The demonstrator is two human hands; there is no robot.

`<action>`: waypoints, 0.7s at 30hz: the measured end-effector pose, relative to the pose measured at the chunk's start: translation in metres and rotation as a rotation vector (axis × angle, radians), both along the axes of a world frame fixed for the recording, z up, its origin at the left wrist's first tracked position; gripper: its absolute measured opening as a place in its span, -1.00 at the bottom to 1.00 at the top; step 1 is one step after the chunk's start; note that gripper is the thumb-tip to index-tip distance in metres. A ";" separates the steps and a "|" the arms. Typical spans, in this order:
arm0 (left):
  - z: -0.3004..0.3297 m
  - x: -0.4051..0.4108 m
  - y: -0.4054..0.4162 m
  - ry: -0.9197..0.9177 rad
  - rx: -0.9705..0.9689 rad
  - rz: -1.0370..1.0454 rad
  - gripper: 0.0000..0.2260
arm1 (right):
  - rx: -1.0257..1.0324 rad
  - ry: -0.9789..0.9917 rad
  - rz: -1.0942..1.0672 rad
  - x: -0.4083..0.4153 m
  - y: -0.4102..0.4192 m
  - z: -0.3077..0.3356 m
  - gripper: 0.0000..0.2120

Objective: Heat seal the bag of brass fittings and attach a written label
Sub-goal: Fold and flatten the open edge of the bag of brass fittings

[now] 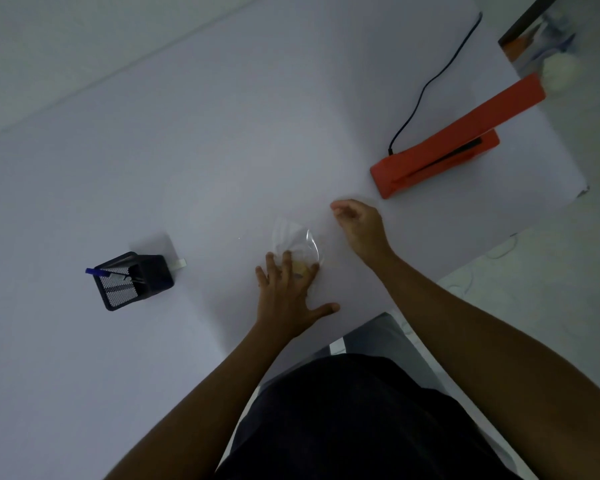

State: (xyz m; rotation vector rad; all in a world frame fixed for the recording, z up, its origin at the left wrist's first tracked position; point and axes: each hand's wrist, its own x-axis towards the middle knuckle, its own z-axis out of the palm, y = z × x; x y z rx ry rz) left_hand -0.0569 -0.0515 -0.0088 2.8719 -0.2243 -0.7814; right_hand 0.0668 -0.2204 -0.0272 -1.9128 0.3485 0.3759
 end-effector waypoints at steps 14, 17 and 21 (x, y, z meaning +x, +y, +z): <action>-0.010 -0.004 -0.006 -0.002 -0.018 0.039 -0.03 | -0.201 0.203 0.261 -0.038 0.030 0.005 -0.64; -0.009 -0.006 -0.006 0.010 -0.016 0.042 -0.02 | -0.260 0.172 0.345 -0.037 0.030 -0.003 -0.84; -0.005 -0.001 -0.005 -0.008 -0.070 0.072 -0.11 | -0.241 0.134 0.366 -0.038 0.026 -0.005 -0.89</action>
